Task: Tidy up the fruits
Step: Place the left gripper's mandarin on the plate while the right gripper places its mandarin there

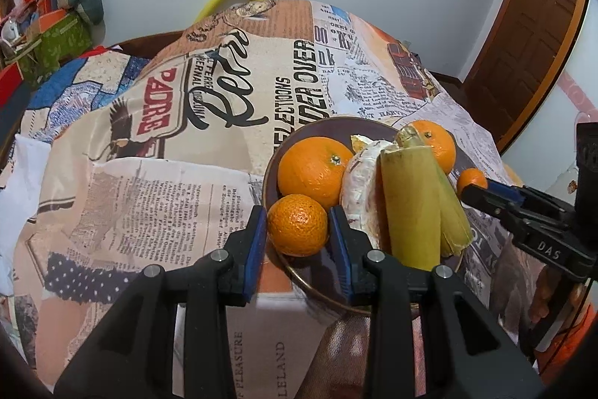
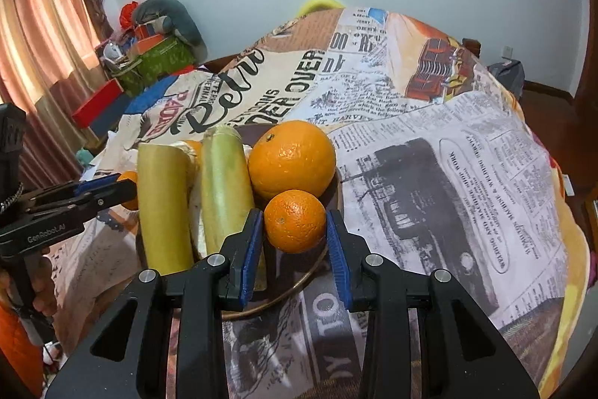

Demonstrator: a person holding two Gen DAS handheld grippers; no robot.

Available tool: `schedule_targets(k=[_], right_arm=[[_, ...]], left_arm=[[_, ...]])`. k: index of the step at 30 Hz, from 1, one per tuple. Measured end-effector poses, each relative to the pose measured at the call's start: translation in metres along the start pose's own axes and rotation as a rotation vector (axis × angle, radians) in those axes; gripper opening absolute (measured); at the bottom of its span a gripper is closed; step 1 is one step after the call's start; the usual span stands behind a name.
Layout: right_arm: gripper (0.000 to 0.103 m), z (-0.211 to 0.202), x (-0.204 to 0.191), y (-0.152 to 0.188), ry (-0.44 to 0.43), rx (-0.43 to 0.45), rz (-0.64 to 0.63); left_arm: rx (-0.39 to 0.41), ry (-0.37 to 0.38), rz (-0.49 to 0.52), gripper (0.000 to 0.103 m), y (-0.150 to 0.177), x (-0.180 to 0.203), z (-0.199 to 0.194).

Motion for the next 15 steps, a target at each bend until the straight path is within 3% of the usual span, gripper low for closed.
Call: schedule_targets(k=[15], right_arm=[[0.032, 0.0067, 0.0005, 0.0005, -0.013, -0.018, 0.0]], left_arm=[[-0.011, 0.025, 0.004, 0.037, -0.0008, 0.0035, 0.0021]])
Point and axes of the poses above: each gripper's, at about its wrist camera, not at the fingertips, and z roughly the way its jaws point, x to its right, y to its underside, the point moved 8 cm from there along z, roughly the way its jaws point, and after that the axes turned 6 degrees about -x, right-handed, at the moved point
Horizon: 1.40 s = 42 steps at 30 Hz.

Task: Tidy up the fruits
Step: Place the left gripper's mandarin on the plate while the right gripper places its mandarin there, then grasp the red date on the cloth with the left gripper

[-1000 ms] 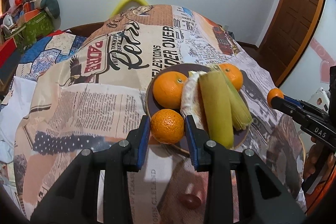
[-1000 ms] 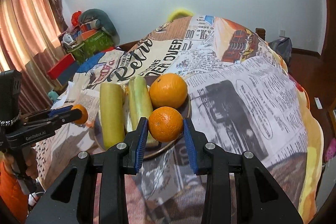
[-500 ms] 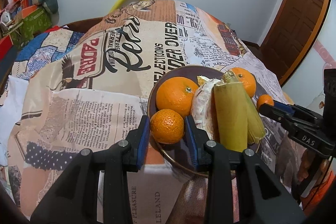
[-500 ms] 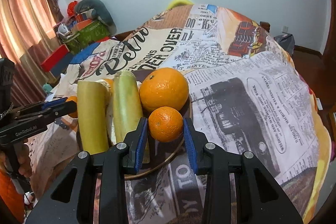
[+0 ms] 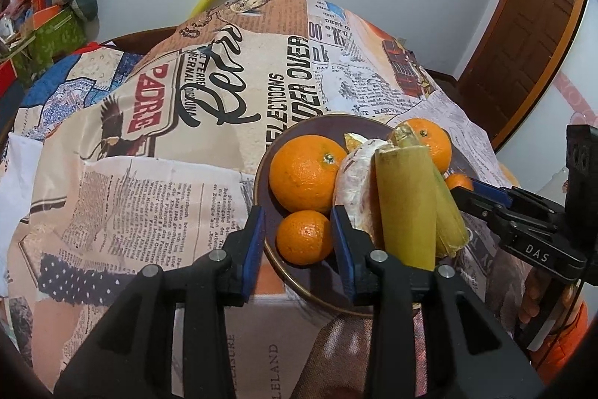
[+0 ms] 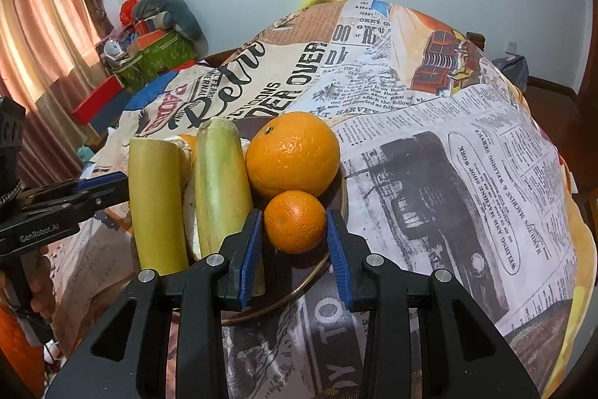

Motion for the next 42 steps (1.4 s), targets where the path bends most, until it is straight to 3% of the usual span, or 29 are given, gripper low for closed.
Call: schedule_targets(k=[4, 15, 23, 42], right_arm=[[0.038, -0.007, -0.003, -0.003, -0.013, 0.017, 0.003], [0.038, -0.047, -0.019, 0.003, -0.01, 0.067, -0.018], [0.038, -0.065, -0.029, 0.022, -0.005, 0.06, -0.034], [0.038, -0.065, -0.043, 0.082, -0.006, -0.01, -0.028]], left_arm=[[0.009, 0.002, 0.005, 0.04, 0.001, 0.004, -0.008], [0.05, 0.002, 0.024, 0.045, 0.015, 0.017, -0.052], [0.016, -0.007, 0.052, 0.045, 0.043, 0.028, -0.068], [-0.088, -0.015, 0.06, 0.045, 0.112, 0.036, -0.042]])
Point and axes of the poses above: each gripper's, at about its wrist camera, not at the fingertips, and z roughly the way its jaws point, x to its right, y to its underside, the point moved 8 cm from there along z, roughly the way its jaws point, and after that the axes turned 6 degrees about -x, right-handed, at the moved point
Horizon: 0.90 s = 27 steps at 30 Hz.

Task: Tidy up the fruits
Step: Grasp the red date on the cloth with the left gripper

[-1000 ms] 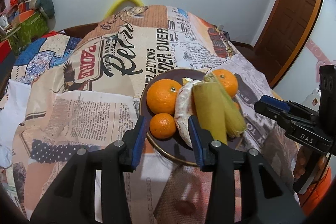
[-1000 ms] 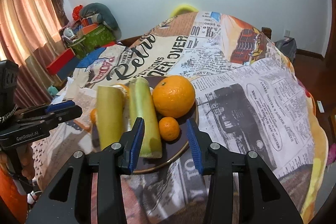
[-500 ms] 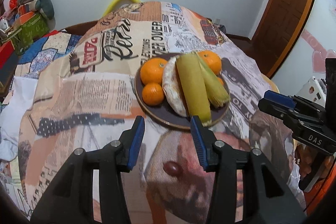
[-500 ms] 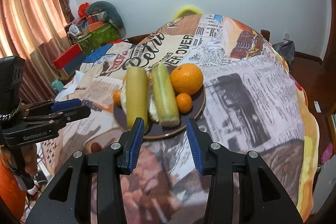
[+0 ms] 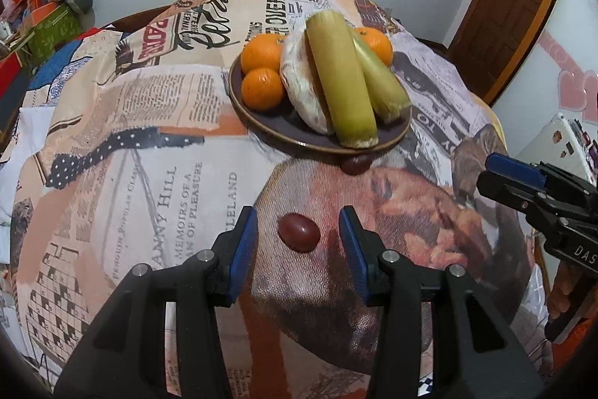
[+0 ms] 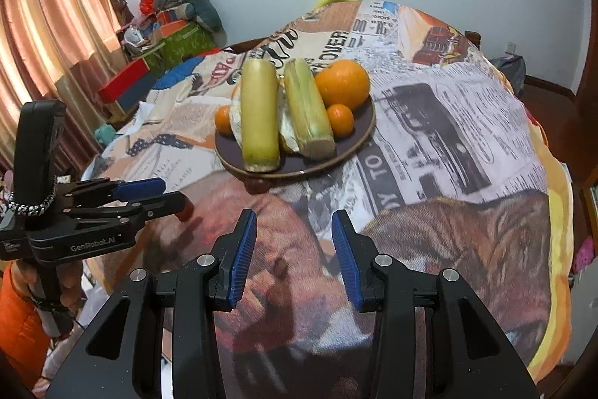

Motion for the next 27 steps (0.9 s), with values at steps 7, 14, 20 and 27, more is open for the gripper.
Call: schedule_targets(k=[7, 14, 20, 27], right_arm=[[0.038, 0.009, -0.003, 0.006, 0.003, -0.028, -0.011], [0.038, 0.028, -0.014, 0.005, -0.008, -0.061, -0.04], [0.038, 0.044, -0.025, 0.002, -0.02, -0.089, -0.072], [0.038, 0.063, -0.033, -0.011, -0.02, -0.1, -0.085]], left_arm=[[-0.021, -0.004, 0.027, 0.043, 0.007, 0.005, 0.015], [-0.007, 0.002, 0.022, 0.024, 0.006, -0.003, 0.015], [0.006, 0.0, 0.009, 0.024, 0.005, -0.011, 0.01], [0.04, 0.001, -0.035, 0.024, -0.001, -0.031, -0.002]])
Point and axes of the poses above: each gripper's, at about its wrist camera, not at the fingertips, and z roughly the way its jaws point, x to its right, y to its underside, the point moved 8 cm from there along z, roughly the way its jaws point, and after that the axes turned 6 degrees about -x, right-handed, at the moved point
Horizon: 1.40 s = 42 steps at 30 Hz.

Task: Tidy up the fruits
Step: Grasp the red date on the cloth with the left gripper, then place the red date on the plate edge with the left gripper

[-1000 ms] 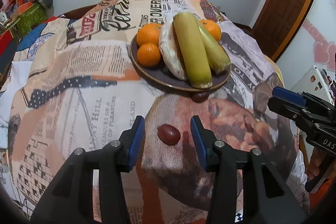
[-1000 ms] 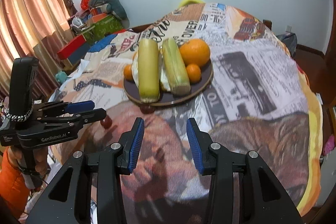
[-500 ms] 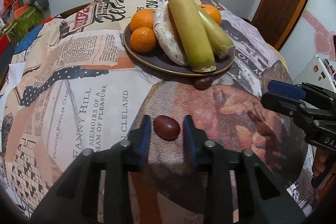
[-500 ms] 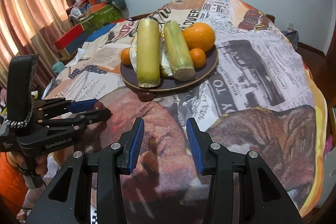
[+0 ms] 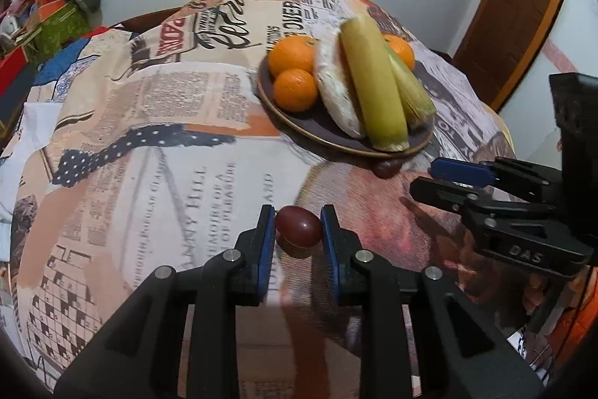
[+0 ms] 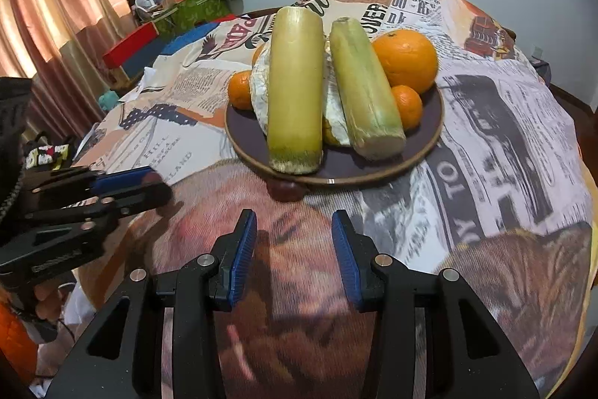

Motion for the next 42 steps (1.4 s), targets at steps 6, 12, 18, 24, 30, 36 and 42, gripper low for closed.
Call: schedule_targets(k=[6, 12, 18, 24, 30, 36, 42], right_arm=[[0.038, 0.014, -0.007, -0.007, 0.005, -0.022, -0.012], [0.039, 0.024, -0.012, -0.01, 0.057, -0.033, -0.057], [0.026, 0.026, -0.009, -0.012, 0.068, -0.028, -0.056], [0.021, 0.023, -0.011, -0.011, 0.049, -0.028, -0.066], [0.021, 0.011, -0.019, -0.006, -0.004, -0.011, -0.073], [0.021, -0.004, -0.014, -0.002, -0.006, 0.02, -0.053], [0.021, -0.025, 0.005, -0.013, 0.029, 0.079, -0.027]], left_arm=[[0.01, 0.011, -0.03, 0.024, 0.0, -0.012, -0.002], [0.014, 0.023, -0.044, 0.024, 0.0, -0.015, -0.001], [0.026, 0.024, -0.04, 0.024, -0.002, -0.013, -0.007], [0.049, 0.019, -0.028, 0.024, -0.007, -0.008, -0.016], [0.055, 0.017, -0.017, 0.024, -0.014, -0.002, -0.018], [0.063, 0.024, 0.003, 0.024, -0.027, 0.009, -0.014], [0.068, 0.04, 0.023, 0.024, -0.045, 0.024, -0.003]])
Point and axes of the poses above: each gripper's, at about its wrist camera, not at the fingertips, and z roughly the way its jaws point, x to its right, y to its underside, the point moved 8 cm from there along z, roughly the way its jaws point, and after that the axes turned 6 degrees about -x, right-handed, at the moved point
